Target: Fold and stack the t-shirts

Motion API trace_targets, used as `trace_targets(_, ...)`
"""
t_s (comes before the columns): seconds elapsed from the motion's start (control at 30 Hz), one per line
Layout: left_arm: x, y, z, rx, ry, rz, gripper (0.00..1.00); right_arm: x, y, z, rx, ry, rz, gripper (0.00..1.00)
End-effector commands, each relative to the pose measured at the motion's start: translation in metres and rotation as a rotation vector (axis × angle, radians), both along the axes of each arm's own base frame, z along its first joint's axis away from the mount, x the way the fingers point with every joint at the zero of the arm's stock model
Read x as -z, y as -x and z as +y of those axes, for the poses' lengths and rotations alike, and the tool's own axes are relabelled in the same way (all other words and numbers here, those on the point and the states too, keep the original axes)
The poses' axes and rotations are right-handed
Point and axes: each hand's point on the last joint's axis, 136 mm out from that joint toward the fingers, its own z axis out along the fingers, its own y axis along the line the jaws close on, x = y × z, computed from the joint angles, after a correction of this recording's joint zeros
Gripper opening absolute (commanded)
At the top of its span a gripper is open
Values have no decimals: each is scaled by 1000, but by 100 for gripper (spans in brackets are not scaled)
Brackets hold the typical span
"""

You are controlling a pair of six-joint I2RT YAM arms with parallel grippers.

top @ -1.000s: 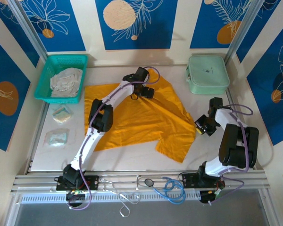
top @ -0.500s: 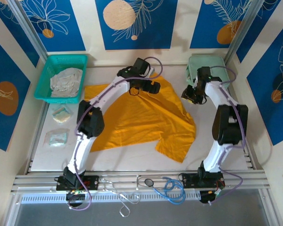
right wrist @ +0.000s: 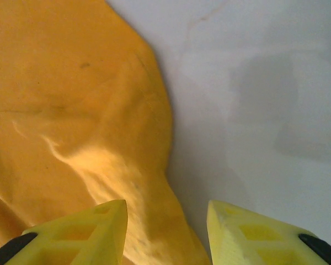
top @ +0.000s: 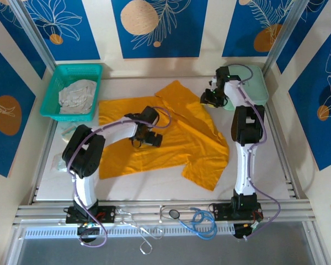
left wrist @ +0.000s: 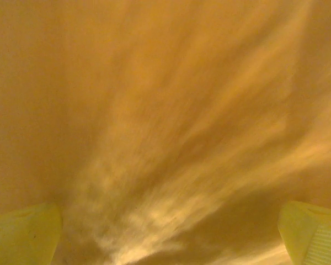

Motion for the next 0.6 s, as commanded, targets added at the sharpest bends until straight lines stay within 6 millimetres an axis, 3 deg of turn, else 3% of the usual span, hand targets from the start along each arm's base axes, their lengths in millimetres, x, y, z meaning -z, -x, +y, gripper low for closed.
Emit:
trace_targets(0.0, -23, -6, 4, -78, 59, -93, 100, 14, 14, 16, -63, 22, 91, 44)
trace_targets(0.17, -15, 6, 15, -105, 44, -78, 100, 25, 10, 25, -55, 41, 116, 38)
trace_targets(0.23, -13, 9, 19, -110, 26, -71, 100, 25, 9, 25, -37, 36, 124, 24)
trace_targets(0.27, -11, 10, 23, -118, 7, -68, 100, 21, 9, 25, -25, 43, 121, 8)
trace_targets(0.3, -10, 12, 28, -126, -14, -63, 99, 17, 9, 23, -14, 63, 113, 0)
trace_targets(0.47, -1, 22, 41, -146, -63, -43, 100, -17, 17, 13, 22, 343, 9, 0)
trace_targets(0.57, 3, 26, 44, -152, -66, -37, 100, -33, 32, 27, 8, 481, -55, 0)
